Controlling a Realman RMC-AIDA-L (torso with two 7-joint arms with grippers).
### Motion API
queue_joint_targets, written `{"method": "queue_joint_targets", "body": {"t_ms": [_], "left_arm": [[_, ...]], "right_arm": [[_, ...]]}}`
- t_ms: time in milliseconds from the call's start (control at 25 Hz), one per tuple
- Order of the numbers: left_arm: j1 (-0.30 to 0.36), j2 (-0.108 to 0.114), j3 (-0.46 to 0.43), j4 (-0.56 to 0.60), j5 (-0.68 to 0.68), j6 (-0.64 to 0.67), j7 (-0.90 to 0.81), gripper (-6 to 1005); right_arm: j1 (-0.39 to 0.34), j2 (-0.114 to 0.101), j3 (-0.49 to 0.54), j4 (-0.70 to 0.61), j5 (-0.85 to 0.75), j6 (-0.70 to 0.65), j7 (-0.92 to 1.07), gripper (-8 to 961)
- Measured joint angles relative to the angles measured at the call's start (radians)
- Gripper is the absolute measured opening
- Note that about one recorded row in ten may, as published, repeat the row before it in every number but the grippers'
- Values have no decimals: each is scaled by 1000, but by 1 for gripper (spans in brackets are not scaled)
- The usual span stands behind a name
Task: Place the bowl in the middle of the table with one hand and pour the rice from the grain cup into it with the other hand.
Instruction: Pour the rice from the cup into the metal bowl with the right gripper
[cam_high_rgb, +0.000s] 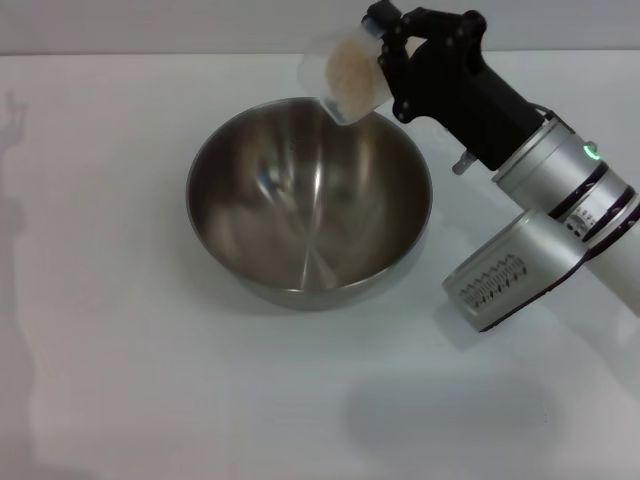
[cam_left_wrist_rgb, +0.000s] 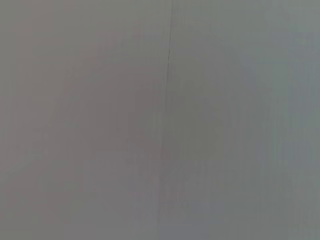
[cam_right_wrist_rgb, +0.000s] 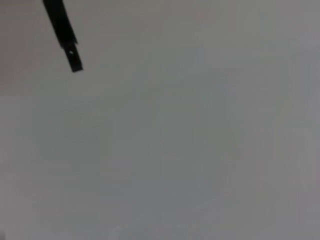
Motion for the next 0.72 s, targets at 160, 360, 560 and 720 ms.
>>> {"method": "queue_joint_targets", "body": {"t_ms": [160,360,560,720], "left_arm": [[0,-1,0,0,-3,-1,0,844],[0,-1,0,0,-5,-1,0,844],[-3,-3,0,-4,-6,-1,0,844],[-6,-4,0,-4,-6,-1,0,844]], "right_arm": [[0,1,0,7,-20,15,-27,16],[2,1,1,8,-28,16,-109,16],[4,0,0,8,-59,17,-203,17],[4,1,0,13,-79,14,-259,17]]}}
